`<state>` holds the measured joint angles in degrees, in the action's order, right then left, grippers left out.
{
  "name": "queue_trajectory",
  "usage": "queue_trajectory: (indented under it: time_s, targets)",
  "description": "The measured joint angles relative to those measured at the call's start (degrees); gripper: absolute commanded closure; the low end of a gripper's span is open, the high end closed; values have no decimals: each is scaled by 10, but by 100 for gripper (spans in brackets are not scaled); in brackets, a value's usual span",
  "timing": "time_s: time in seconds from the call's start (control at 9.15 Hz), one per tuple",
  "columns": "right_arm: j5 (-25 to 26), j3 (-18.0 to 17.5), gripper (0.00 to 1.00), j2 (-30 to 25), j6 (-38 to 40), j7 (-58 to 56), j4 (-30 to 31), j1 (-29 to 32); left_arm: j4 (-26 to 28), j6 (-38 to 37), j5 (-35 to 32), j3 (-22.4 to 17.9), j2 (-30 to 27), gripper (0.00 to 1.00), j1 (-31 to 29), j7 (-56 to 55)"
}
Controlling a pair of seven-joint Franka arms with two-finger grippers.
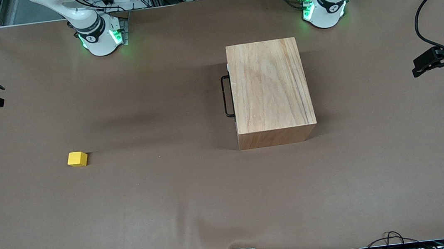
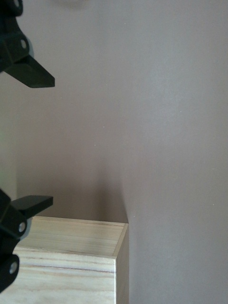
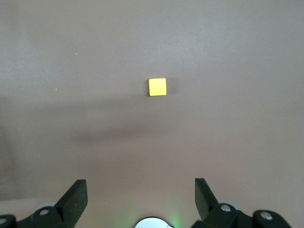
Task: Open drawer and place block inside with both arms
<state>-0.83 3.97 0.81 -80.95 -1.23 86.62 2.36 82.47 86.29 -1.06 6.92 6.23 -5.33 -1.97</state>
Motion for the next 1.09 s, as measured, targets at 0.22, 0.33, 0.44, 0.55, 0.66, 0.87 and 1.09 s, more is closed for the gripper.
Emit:
queue_trajectory:
  time_s: [0.22, 0.33, 0.44, 0.55, 0.66, 0.87, 1.09]
  targets:
    - [0, 0, 0, 0, 0, 0, 0, 0, 0, 0, 0, 0, 0, 0, 0, 0]
    - [0, 0, 0, 0, 0, 0, 0, 0, 0, 0, 0, 0, 0, 0, 0, 1]
    - [0, 0, 0, 0, 0, 0, 0, 0, 0, 0, 0, 0, 0, 0, 0, 5]
    - [0, 0, 0, 0, 0, 0, 0, 0, 0, 0, 0, 0, 0, 0, 0, 8]
    - [0, 0, 0, 0, 0, 0, 0, 0, 0, 0, 0, 2, 0, 0, 1, 8]
    - [0, 0, 0, 0, 0, 0, 0, 0, 1, 0, 0, 9, 4, 0, 10, 8]
    - [0, 0, 0, 0, 0, 0, 0, 0, 1, 3, 0, 12, 26, 0, 42, -9]
